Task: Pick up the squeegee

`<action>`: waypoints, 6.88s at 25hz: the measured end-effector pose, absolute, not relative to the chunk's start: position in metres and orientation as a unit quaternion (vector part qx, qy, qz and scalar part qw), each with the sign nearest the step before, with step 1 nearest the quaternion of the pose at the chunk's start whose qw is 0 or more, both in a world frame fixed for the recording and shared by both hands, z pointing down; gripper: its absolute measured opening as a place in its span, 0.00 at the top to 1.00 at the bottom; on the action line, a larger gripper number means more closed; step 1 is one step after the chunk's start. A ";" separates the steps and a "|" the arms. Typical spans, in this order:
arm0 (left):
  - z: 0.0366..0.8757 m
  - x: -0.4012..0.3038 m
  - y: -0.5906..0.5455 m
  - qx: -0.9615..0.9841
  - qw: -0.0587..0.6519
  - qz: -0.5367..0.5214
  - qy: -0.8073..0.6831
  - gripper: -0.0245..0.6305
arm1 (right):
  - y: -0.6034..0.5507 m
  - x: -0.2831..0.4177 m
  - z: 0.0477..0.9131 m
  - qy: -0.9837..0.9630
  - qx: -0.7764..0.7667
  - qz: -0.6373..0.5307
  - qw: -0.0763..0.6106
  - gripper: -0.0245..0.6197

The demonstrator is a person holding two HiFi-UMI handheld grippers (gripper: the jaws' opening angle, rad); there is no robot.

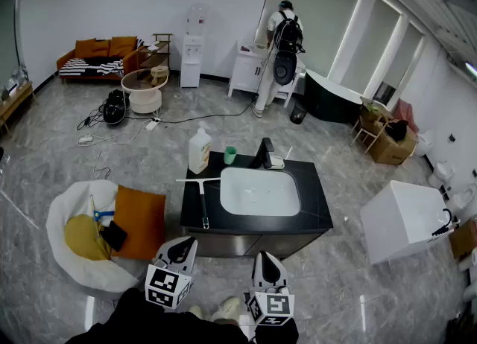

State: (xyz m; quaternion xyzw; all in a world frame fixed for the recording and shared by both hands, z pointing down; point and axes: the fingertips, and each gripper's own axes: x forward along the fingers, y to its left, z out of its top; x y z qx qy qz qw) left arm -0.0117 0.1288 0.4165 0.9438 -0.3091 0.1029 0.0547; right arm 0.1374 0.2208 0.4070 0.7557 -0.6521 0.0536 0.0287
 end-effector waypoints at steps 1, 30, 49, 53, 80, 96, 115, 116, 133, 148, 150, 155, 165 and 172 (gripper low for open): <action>0.417 -0.012 0.128 0.944 0.055 0.103 -0.309 0.92 | 0.220 0.136 0.407 -0.652 0.756 0.054 0.028 0.94; 0.408 -0.042 0.091 0.941 0.057 0.087 -0.322 0.93 | 0.185 0.113 0.399 -0.655 0.753 0.047 0.036 0.94; 0.417 -0.082 0.008 0.899 0.072 0.073 -0.427 0.92 | 0.068 0.096 0.410 -0.731 0.679 0.044 0.050 0.94; 0.428 -0.075 -0.023 0.884 0.078 0.077 -0.454 0.92 | 0.024 0.107 0.421 -0.751 0.656 0.053 0.048 0.94; 0.526 -0.048 -0.198 0.795 0.169 0.130 -0.568 0.92 | -0.210 0.134 0.553 -0.827 0.524 0.175 0.108 0.94; 0.602 -0.051 -0.241 0.768 0.224 0.157 -0.580 0.92 | -0.267 0.120 0.650 -0.824 0.487 0.228 0.180 0.94; 0.645 -0.055 -0.263 0.748 0.259 0.173 -0.586 0.93 | -0.301 0.116 0.749 -0.779 0.481 0.310 0.256 0.57; 0.647 -0.055 -0.263 0.747 0.261 0.174 -0.586 0.92 | -0.302 0.115 0.753 -0.778 0.480 0.313 0.259 0.57; 0.665 -0.052 -0.265 0.738 0.275 0.183 -0.589 0.93 | -0.301 0.109 0.784 -0.754 0.467 0.377 0.267 0.70; 0.658 -0.049 -0.258 0.741 0.268 0.183 -0.588 0.93 | -0.302 0.135 0.781 -0.719 0.509 0.413 0.233 0.80; 0.654 -0.049 -0.256 0.743 0.264 0.182 -0.588 0.93 | -0.300 0.137 0.777 -0.719 0.510 0.411 0.231 0.80; 0.642 -0.047 -0.250 0.747 0.255 0.177 -0.588 0.92 | -0.295 0.139 0.763 -0.723 0.514 0.404 0.224 0.80; 0.601 -0.044 -0.232 0.765 0.227 0.165 -0.580 0.92 | -0.279 0.145 0.713 -0.729 0.531 0.384 0.196 0.80; 0.561 -0.039 -0.215 0.787 0.199 0.151 -0.564 0.92 | -0.261 0.155 0.659 -0.733 0.559 0.347 0.174 0.80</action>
